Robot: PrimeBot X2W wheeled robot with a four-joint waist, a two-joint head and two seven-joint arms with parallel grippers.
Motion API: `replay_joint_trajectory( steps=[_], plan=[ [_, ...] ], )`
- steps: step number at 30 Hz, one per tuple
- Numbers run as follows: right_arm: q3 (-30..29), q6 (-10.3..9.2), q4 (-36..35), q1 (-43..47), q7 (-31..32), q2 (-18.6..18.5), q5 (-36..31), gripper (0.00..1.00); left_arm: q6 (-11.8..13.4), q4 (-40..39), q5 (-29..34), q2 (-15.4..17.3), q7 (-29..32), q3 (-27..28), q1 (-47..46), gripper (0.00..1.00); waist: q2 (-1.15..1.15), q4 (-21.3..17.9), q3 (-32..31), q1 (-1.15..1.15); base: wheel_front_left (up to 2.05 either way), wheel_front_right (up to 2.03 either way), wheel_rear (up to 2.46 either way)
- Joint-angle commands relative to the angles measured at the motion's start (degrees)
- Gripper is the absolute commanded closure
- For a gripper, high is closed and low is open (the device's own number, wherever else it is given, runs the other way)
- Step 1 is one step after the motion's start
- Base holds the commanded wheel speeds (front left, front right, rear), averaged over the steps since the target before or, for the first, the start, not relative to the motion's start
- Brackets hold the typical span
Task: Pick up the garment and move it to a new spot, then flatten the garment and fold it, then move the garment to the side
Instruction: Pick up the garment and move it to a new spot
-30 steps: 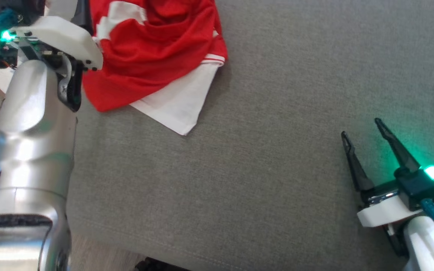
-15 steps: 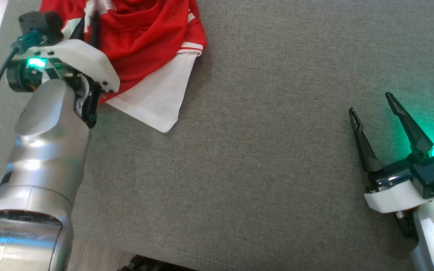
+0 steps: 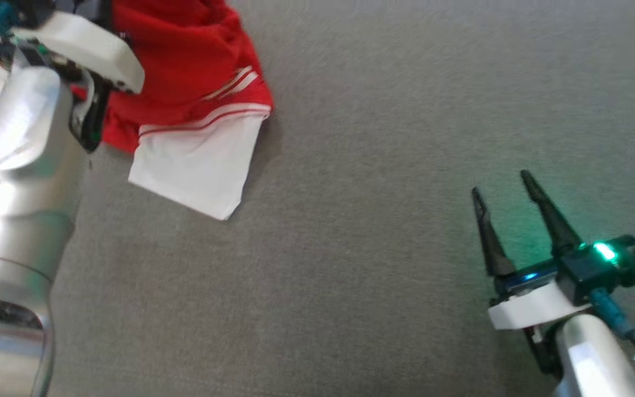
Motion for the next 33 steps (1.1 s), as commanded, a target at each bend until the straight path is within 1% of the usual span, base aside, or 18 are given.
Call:
replay_joint_trajectory(
  steps=[1, 6, 10, 14, 18, 22, 25, 28, 30, 31, 33],
  plan=[
    [1.73, 0.37, -1.14, 0.71, -0.13, 1.00, 0.57, 0.00, 0.09, -3.34, -0.97, 3.76, 0.05, -0.47, -3.74, 1.00, 0.00, -4.64, -5.11, 0.01, 0.00, 0.00, 0.00],
    [2.58, 0.37, -0.63, 1.65, -0.13, 3.31, 1.17, 0.00, 0.09, -10.11, -3.88, 5.77, 2.14, -4.78, -5.88, 1.00, 0.00, -10.19, -9.24, 0.01, 0.00, 0.00, 0.00],
    [2.92, 0.37, -0.20, 2.34, -0.13, 4.41, 1.60, 0.00, 0.09, -14.81, -6.87, 5.91, 4.54, -7.46, -7.07, 1.00, 0.00, -14.41, -11.87, 0.01, 0.00, 0.00, 0.00],
    [3.33, 0.37, 0.12, 3.20, -0.13, 4.96, 2.19, 0.00, 0.09, -18.34, -10.80, 4.91, 5.52, -8.54, -8.25, 1.00, 0.00, -18.20, -13.96, 0.01, 0.00, 0.00, 0.00],
    [3.80, 0.37, 0.18, 4.06, -0.13, 5.12, 4.05, 0.00, 0.09, -19.83, -14.65, 2.90, 5.89, -9.29, -8.93, 1.00, 0.00, -21.24, -15.53, 0.01, 0.00, 0.00, 0.00],
    [4.06, 0.37, -0.18, 4.41, -0.13, 5.14, 5.88, 0.00, 0.09, -20.10, -17.55, 0.62, 6.02, -11.07, -8.31, 1.00, 0.00, -22.89, -16.00, 0.01, 0.00, 0.00, 0.00],
    [4.14, 0.37, -0.53, 4.26, -0.13, 5.14, 6.60, 0.00, 0.09, -19.37, -18.79, -0.17, 5.93, -13.54, -5.85, 1.00, 0.00, -23.39, -15.66, 0.01, 0.00, 0.00, 0.00],
    [4.18, 0.37, -0.71, 3.97, -0.13, 5.15, 7.41, 0.00, 0.09, -17.69, -20.58, -0.22, 4.58, -15.16, -1.05, 1.00, 0.00, -23.57, -15.03, 0.01, 0.00, 0.00, 0.00],
    [4.42, 0.37, -0.79, 3.93, -0.13, 5.15, 8.00, 0.00, 0.09, -16.21, -22.11, 0.24, 3.27, -15.56, 3.16, 1.00, 0.00, -23.70, -14.44, 0.01, 0.00, 0.00, 0.00],
    [4.42, 0.37, -0.79, 3.93, -0.13, 5.15, 8.00, 0.00, 0.09, -16.21, -22.11, 0.24, 3.27, -15.56, 3.16, 1.00, 0.00, -23.70, -14.44, 0.01, 0.00, 0.00, 0.00],
    [4.80, 0.37, -0.76, 3.82, -0.13, 5.15, 8.27, 0.00, 0.09, -14.70, -23.75, 0.91, 1.89, -15.72, 7.56, 1.00, 0.00, -23.71, -13.47, 0.01, 0.00, 0.00, 0.00]
  ],
)
